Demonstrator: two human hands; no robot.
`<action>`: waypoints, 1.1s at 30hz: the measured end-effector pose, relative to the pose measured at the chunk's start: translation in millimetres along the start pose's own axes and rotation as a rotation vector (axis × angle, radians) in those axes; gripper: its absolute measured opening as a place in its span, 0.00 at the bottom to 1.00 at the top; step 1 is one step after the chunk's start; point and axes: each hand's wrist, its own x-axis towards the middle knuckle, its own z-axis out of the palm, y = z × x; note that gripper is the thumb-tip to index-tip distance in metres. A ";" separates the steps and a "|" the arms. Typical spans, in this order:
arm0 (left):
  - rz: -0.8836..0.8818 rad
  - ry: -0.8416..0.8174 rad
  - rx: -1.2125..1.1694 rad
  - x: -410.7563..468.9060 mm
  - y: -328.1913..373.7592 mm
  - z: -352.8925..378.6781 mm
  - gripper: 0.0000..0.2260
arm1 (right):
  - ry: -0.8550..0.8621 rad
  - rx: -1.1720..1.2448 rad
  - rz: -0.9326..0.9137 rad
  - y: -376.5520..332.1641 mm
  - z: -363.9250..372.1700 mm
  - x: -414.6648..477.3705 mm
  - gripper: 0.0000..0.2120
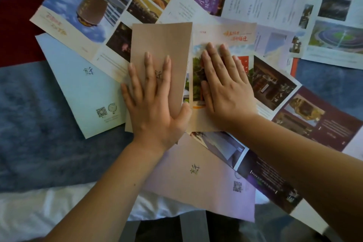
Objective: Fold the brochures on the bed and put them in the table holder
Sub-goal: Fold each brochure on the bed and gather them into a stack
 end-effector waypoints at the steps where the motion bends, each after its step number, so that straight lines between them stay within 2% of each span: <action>1: -0.005 0.000 0.010 1.2 3.1 4.1 0.42 | 0.000 0.011 -0.005 0.8 0.5 0.0 0.28; 6: -0.055 0.029 0.113 13.0 8.6 26.5 0.39 | 0.006 0.078 -0.012 2.5 1.6 1.2 0.28; 9: -0.044 0.100 0.159 12.5 9.8 36.4 0.31 | 0.019 0.108 -0.015 2.7 1.2 1.7 0.28; 13: -0.044 0.162 0.210 13.7 9.5 45.8 0.27 | 0.006 0.143 -0.015 4.3 0.4 1.5 0.28; 23: -0.006 0.188 0.250 16.8 9.8 47.7 0.26 | 0.082 0.070 -0.022 2.1 7.2 1.1 0.28; 27: 0.112 0.192 0.275 25.0 2.8 40.3 0.28 | 0.052 0.104 -0.018 3.6 5.5 1.7 0.27; 33: 0.170 0.154 0.298 24.9 -6.8 36.2 0.30 | -0.028 0.035 -0.004 -5.1 -0.9 2.1 0.28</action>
